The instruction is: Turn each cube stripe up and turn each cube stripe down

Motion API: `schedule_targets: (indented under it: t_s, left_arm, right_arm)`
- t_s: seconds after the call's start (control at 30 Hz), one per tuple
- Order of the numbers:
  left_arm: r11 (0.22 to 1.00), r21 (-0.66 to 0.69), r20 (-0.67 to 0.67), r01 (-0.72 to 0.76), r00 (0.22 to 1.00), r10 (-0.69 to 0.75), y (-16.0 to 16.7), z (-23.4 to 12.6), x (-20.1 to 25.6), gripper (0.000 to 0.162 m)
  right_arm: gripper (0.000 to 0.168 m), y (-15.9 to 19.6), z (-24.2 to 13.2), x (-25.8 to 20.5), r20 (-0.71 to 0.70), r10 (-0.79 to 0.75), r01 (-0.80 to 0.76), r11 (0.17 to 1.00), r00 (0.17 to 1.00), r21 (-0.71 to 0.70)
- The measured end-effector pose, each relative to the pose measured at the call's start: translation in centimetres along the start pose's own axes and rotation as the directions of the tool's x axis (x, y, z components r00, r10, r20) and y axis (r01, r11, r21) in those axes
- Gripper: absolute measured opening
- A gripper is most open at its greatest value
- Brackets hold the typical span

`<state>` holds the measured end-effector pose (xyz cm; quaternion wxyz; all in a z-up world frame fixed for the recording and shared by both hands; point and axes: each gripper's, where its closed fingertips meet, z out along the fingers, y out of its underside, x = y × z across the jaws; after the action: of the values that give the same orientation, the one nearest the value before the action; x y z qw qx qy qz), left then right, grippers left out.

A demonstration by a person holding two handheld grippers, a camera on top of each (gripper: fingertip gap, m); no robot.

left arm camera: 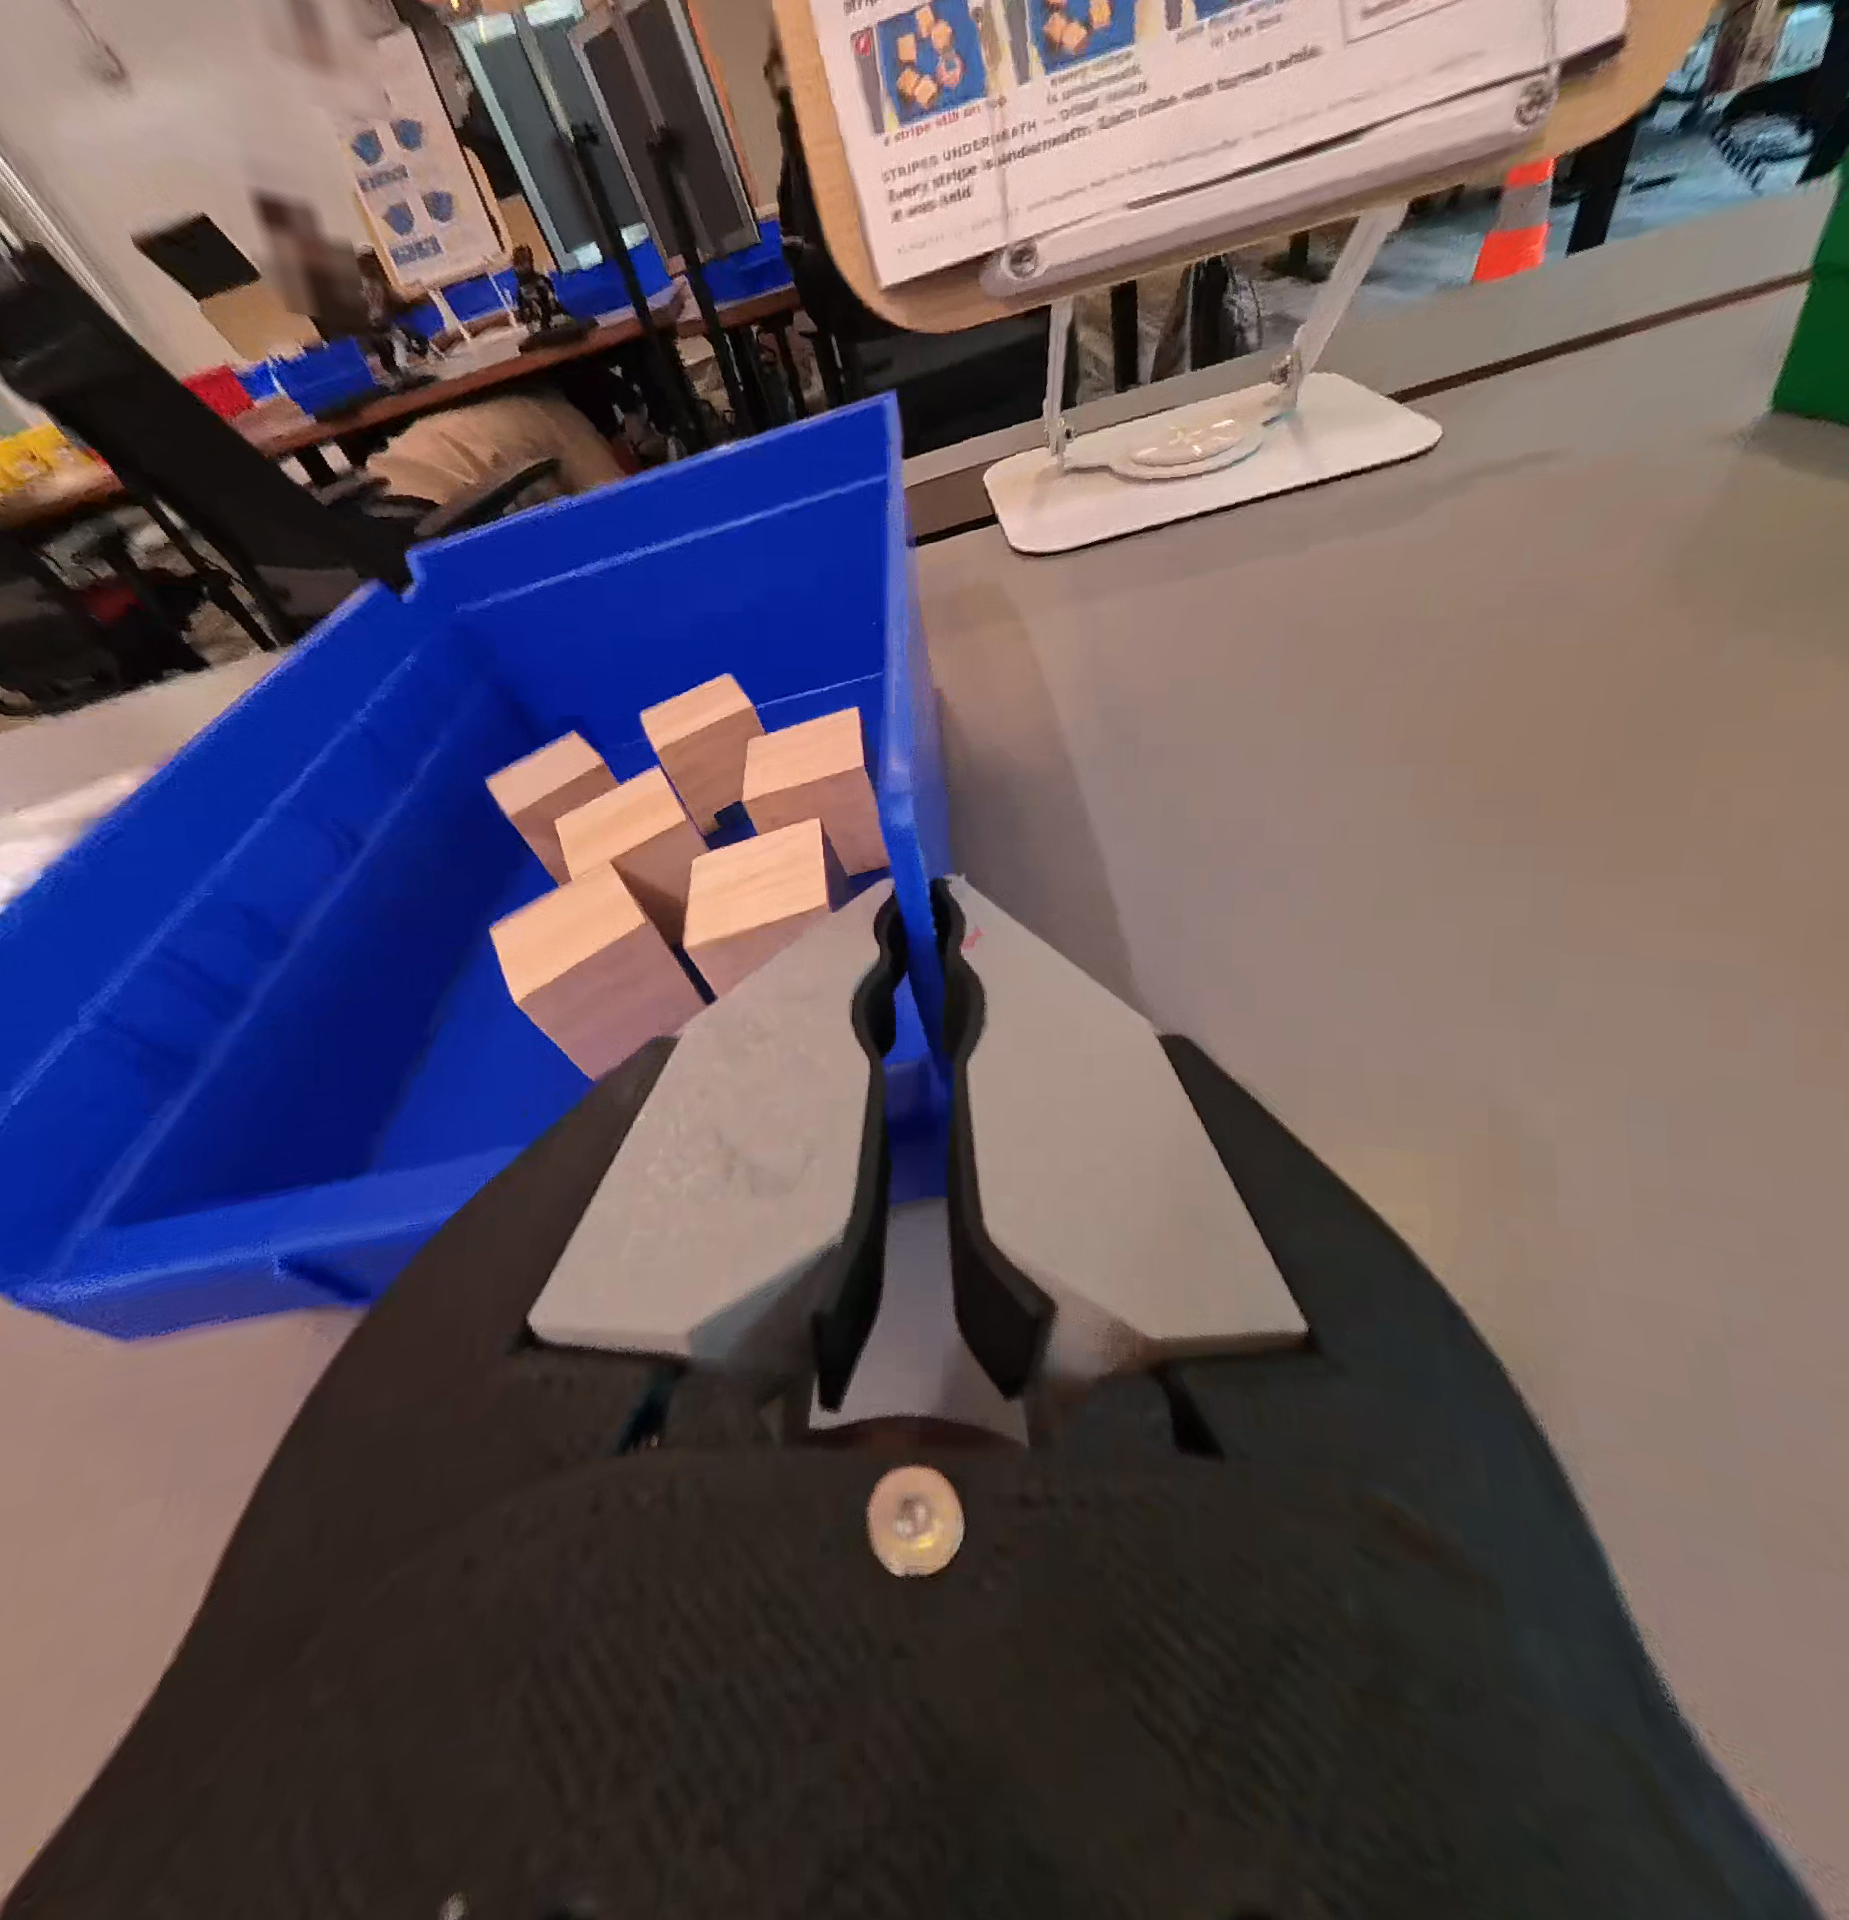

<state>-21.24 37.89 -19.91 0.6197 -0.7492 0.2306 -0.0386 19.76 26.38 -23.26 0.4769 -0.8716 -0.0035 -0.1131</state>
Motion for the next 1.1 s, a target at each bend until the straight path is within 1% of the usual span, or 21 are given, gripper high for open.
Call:
schedule_targets:
  t_s: [0.07,0.1,0.23,0.37,0.47,0.53,0.6,0.67,0.7,0.77,0.83,0.87,0.9,0.93,0.97,1.0,1.03,1.1]
  left_arm:
    - [0.996,-0.012,-0.013,0.083,0.996,-0.083,0.7,0.1,-1.6,0.000]
    - [0.995,-0.021,0.001,0.097,0.995,-0.097,1.1,0.0,-2.6,0.001]
    - [0.995,-0.034,0.047,0.095,0.995,-0.093,2.1,-1.0,-5.1,0.002]
    - [0.993,-0.035,0.063,0.109,0.992,-0.107,2.3,-1.6,-5.3,0.001]
    - [0.993,-0.064,0.029,0.100,0.995,-0.099,2.5,-1.7,-3.8,0.001]
    - [0.996,-0.072,-0.010,0.056,0.998,-0.057,2.4,-1.7,-2.5,0.008]
    - [0.998,-0.037,-0.053,0.051,0.997,-0.053,1.5,-2.1,-1.3,0.021]
    - [0.998,-0.036,-0.074,0.047,0.996,-0.049,1.2,-2.2,-0.8,0.028]
    - [0.998,-0.040,-0.084,0.043,0.995,-0.046,1.2,-2.2,-0.5,0.033]
    - [0.999,-0.045,-0.101,0.023,0.994,-0.027,1.0,-2.5,-0.1,0.042]
    - [0.999,-0.038,-0.109,-0.011,0.994,0.007,0.5,-3.1,0.5,0.054]
    - [0.999,-0.036,-0.121,-0.022,0.992,0.017,0.1,-3.5,0.9,0.063]
    - [0.999,-0.039,-0.137,-0.033,0.990,0.027,-0.3,-3.8,1.3,0.070]
    - [0.998,-0.035,-0.148,-0.046,0.988,0.040,-0.8,-4.1,1.5,0.072]
    - [0.998,-0.020,-0.161,-0.062,0.985,0.058,-1.5,-4.5,1.8,0.066]
    - [0.997,0.002,-0.168,-0.074,0.983,0.073,-2.2,-4.8,1.9,0.067]
    - [0.996,0.017,-0.171,-0.085,0.982,0.086,-2.8,-5.0,2.0,0.069]
    - [0.995,0.016,-0.201,-0.102,0.974,0.103,-3.1,-5.4,2.4,0.079]
  right_arm:
    - [0.002,0.2,-0.1,0.9,0.000,0.037,-0.037,0.999,0.999,-0.006]
    - [0.001,0.5,-0.1,1.7,-0.024,0.031,-0.031,0.999,0.999,-0.014]
    - [0.002,0.9,-0.2,2.8,-0.033,0.046,-0.047,0.999,0.998,-0.020]
    - [0.004,1.3,-0.4,4.2,-0.120,0.024,-0.029,0.999,0.993,-0.044]
    - [0.005,1.5,-1.0,3.4,-0.135,-0.035,0.026,0.997,0.990,-0.068]
    - [0.004,1.3,-1.3,1.9,-0.094,-0.044,0.038,0.997,0.995,-0.065]
    - [0.003,1.0,-1.5,0.5,-0.037,-0.029,0.027,0.998,0.999,-0.061]
    - [0.004,0.5,-1.5,0.0,-0.038,-0.035,0.034,0.999,0.999,-0.034]
    - [0.007,0.3,-1.5,-0.1,-0.036,-0.036,0.035,0.999,0.999,-0.023]
    - [0.024,0.0,-1.6,-0.9,0.008,-0.027,0.027,1.000,1.000,-0.009]
    - [0.040,0.0,-1.8,-1.8,0.059,-0.018,0.019,1.000,0.998,-0.015]
    - [0.043,0.0,-2.0,-2.1,0.078,-0.017,0.019,1.000,0.997,-0.020]
    - [0.043,-0.1,-2.3,-2.1,0.080,-0.025,0.027,0.999,0.996,-0.021]
    - [0.040,-0.3,-2.6,-2.0,0.071,-0.040,0.041,0.999,0.997,-0.016]
    - [0.040,-0.6,-3.0,-1.6,0.048,-0.057,0.058,0.998,0.997,-0.006]
    - [0.042,-0.9,-3.5,-1.0,0.022,-0.077,0.077,0.997,0.997,0.000]
    - [0.048,-1.3,-4.0,-0.5,-0.001,-0.090,0.090,0.996,0.996,0.008]
    - [0.055,-2.3,-5.5,-0.1,-0.012,-0.090,0.091,0.995,0.996,0.042]
